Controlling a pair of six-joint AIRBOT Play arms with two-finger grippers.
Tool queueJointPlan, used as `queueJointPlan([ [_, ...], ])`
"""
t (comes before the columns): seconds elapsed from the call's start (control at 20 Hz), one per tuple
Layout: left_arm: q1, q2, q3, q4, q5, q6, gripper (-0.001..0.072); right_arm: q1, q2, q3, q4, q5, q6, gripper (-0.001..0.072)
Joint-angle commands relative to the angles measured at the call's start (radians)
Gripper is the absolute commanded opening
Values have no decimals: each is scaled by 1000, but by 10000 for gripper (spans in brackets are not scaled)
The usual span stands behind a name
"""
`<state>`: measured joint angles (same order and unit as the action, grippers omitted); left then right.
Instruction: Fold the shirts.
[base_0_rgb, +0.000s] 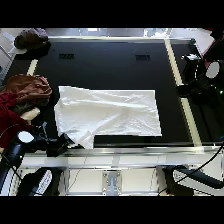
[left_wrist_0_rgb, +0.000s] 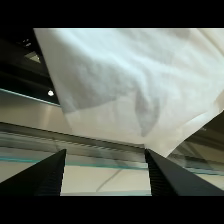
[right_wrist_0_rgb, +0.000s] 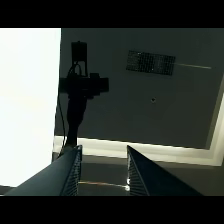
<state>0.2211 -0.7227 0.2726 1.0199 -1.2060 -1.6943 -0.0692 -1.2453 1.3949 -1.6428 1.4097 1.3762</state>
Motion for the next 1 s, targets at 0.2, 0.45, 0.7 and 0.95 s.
queueJointPlan([
  [0.2,1,-48,-1,-3,148,35,492,1,1,1,64,0,0,318],
  [0.45,1,-87,-1,-57,149,88,102,1,1,1,97,-2,0,317],
  [0.7,1,-87,0,-182,148,200,14,-17,105,19,29,-143,-9,319],
  [0.95,1,-59,0,-183,148,218,14,-379,303,-172,309,-172,29,361],
])
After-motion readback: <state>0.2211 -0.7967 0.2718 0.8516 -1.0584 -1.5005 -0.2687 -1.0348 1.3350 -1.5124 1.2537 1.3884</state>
